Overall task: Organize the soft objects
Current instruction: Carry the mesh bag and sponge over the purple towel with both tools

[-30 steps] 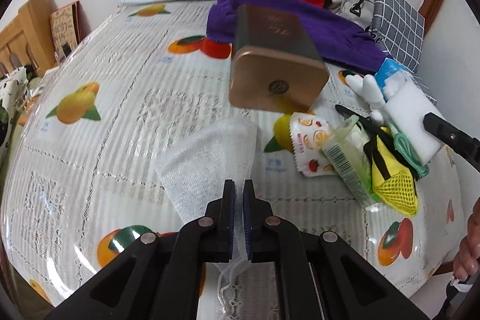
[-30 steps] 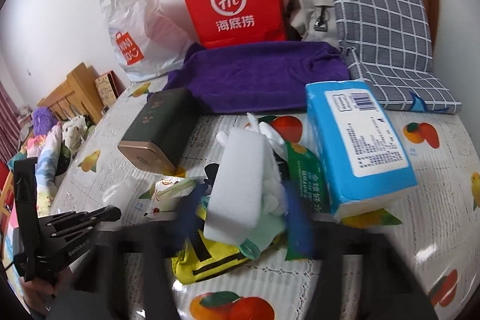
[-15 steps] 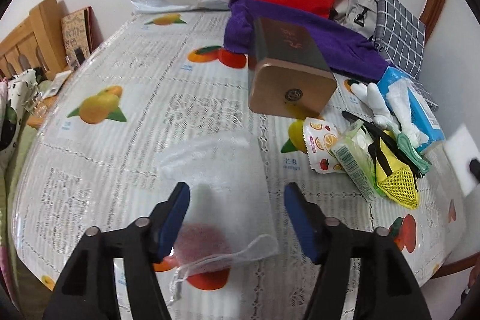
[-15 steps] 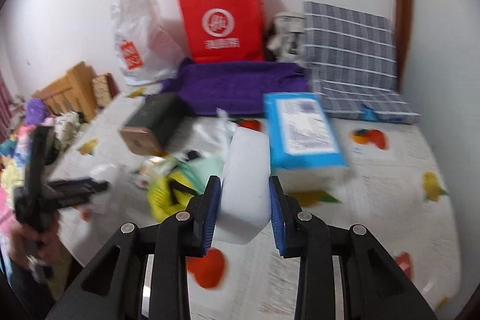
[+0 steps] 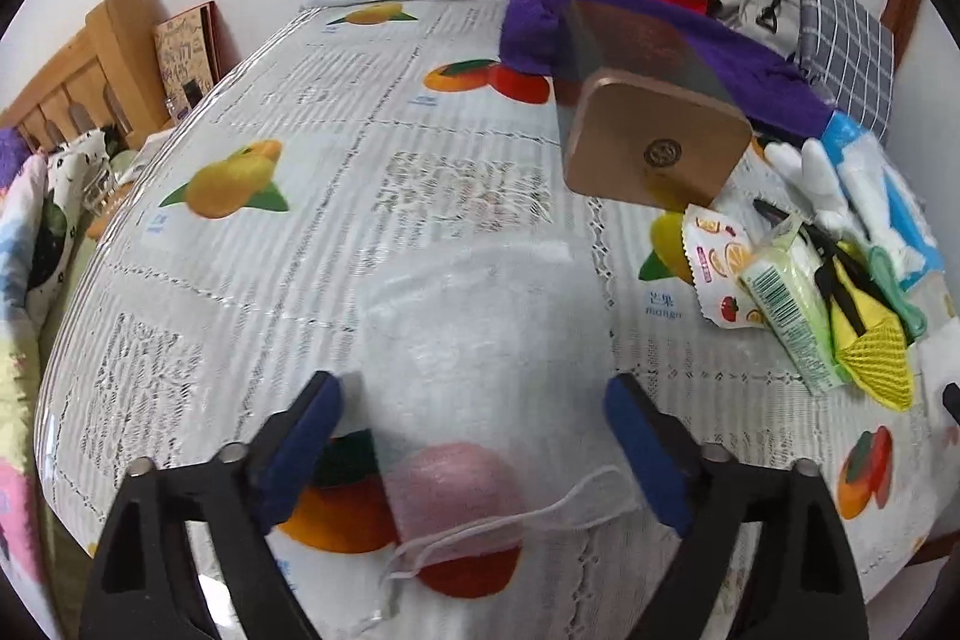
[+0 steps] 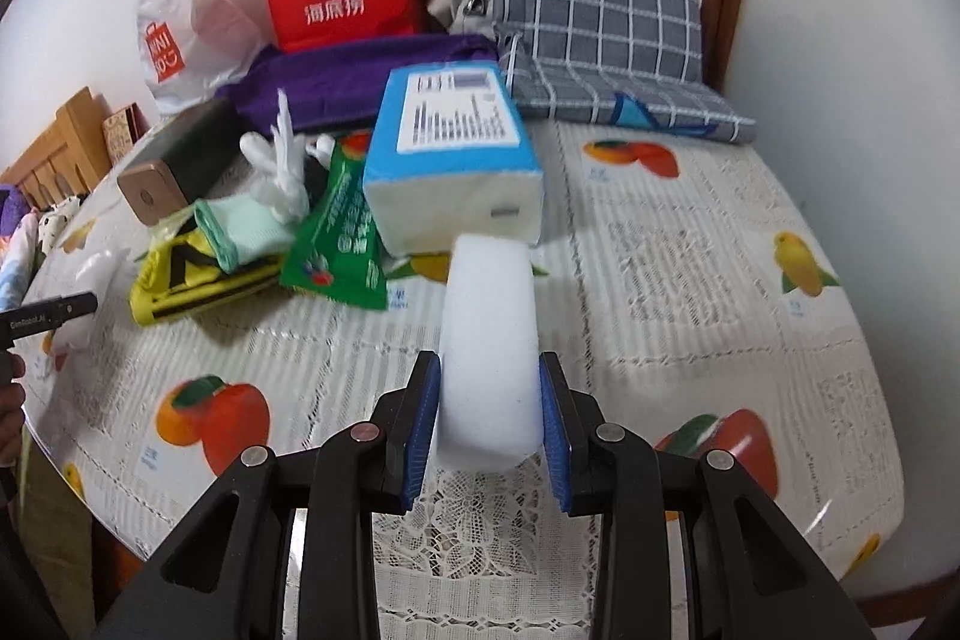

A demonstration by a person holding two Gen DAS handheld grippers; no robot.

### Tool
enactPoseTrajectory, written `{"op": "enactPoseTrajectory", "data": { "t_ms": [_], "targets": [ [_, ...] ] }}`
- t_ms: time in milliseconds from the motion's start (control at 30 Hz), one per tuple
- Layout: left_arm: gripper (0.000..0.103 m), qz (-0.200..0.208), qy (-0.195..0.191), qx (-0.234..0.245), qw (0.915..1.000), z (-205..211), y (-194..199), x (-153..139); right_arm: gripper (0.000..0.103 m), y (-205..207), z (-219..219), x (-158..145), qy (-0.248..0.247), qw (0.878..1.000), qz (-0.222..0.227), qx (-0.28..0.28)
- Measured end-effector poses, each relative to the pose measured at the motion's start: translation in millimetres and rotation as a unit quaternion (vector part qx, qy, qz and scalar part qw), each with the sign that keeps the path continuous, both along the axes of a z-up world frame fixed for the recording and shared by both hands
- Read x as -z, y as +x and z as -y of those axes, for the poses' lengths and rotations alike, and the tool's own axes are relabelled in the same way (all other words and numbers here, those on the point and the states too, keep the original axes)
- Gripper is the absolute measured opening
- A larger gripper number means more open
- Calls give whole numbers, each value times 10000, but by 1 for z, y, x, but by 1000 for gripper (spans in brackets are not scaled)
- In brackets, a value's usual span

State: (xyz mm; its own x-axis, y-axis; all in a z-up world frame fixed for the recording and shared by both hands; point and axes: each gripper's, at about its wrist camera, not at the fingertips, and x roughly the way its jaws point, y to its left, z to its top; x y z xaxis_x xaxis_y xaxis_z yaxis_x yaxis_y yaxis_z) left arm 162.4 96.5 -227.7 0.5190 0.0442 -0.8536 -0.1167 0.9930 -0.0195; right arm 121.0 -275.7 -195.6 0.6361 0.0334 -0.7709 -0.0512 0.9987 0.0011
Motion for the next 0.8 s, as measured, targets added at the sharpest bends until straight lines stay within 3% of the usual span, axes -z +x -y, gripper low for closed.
{"op": "enactPoseTrajectory", "data": {
  "t_ms": [200,267,333,500,567,667,800],
  "targets": [
    [97,43,52,-106,9999,7,5,2,29,4,-3,9,51,9999,-92,-69],
    [91,83,93,-67,9999,10,6,2,29,4,-4,6,0,10000,-15,-97],
    [76,147,90,30,9998,15,6,-2,29,5,-5,3,-11,9999,19,-126],
    [20,174,49,338,9993,28,9,-9,29,6,-8,-8,116,9997,73,-204],
    [8,105,-109,447,9989,29,10,-10,29,6,-10,-13,162,9995,91,-241],
    [7,25,-446,440,9980,23,10,-14,29,6,-12,-22,213,9993,145,-282],
    [7,109,-534,425,9976,19,4,-29,29,6,-15,-33,246,9989,208,-341]
  ]
}}
